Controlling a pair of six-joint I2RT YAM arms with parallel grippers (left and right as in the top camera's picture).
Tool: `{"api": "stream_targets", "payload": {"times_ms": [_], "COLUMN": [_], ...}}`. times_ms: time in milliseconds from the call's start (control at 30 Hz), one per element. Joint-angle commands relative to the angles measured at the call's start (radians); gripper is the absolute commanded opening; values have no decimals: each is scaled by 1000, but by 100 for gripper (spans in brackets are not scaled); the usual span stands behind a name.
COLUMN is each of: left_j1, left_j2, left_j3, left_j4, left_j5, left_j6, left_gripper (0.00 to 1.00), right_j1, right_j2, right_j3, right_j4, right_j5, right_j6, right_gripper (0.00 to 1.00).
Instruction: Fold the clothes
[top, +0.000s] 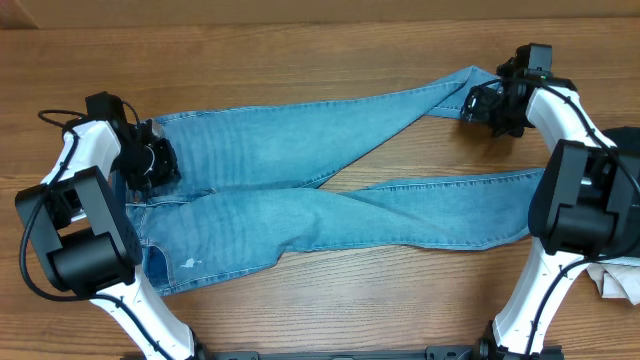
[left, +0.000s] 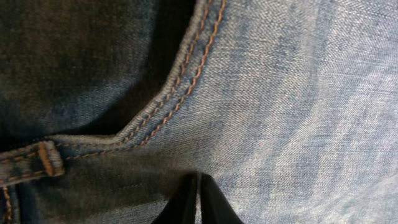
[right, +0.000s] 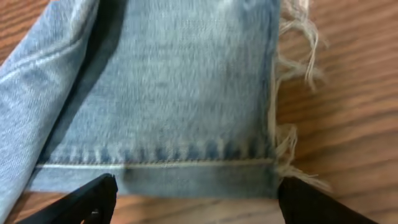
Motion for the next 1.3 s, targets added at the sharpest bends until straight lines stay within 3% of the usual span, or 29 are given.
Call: {"api": "stream_targets", "payload": {"times_ms": [0, 33, 67, 100, 133, 167, 200, 300, 567, 667, 733, 767, 800, 833, 1133, 1200, 1267], "left_j1": [-9, -9, -8, -8, -8, -8, -7, -2, 52, 52, 53, 54, 58, 65, 86, 86, 86], "left_j2": [67, 67, 67, 67, 67, 67, 67, 67, 67, 67, 67, 67, 67, 67, 67, 66, 64], "left_j3": [-15, -15, -15, -15, -15, -15, -15, -15, -14, -13, -8, 0, 18, 37, 297, 370, 418], "left_j4": [-6, -8, -10, -12, -10, -3, 7, 87, 195, 222, 236, 235, 224, 213, 74, -50, -245], "left_j5": [-42, -58, -83, -108, -120, -119, -126, -325, -324, -324, -325, -328, -328, -327, -294, -237, -230], "left_j6": [31, 30, 31, 30, 30, 30, 30, -47, -124, -124, -104, -87, -81, -81, -26, -27, -108], "left_gripper": [8, 9, 9, 9, 9, 9, 7, 4, 5, 9, 11, 12, 12, 11, 11, 6, 4], "right_j1": [-6, -6, -6, -6, -8, -11, -16, -58, -130, -130, -129, -129, -129, -129, -124, -119, -116], "right_j2": [64, 69, 72, 72, 72, 72, 72, 72, 71, 72, 72, 72, 72, 72, 47, -2, -53], "right_j3": [0, 0, 0, 0, 0, 0, 0, 48, 274, 294, 294, 294, 294, 294, 294, 295, 295], "right_j4": [28, 31, 35, 40, 41, 38, 33, -36, -214, -238, -258, -272, -299, -318, -498, -511, -523], "right_j5": [27, 27, 27, 27, 27, 28, 47, 238, 410, 409, 398, 397, 398, 398, 280, 224, 167], "right_j6": [8, 8, 8, 8, 8, 8, 13, 65, 116, 117, 117, 117, 117, 117, 112, 96, 82], "right_gripper": [86, 80, 65, 32, 7, 4, 4, 4, 4, 5, 16, 35, 45, 46, 47, 47, 47]}}
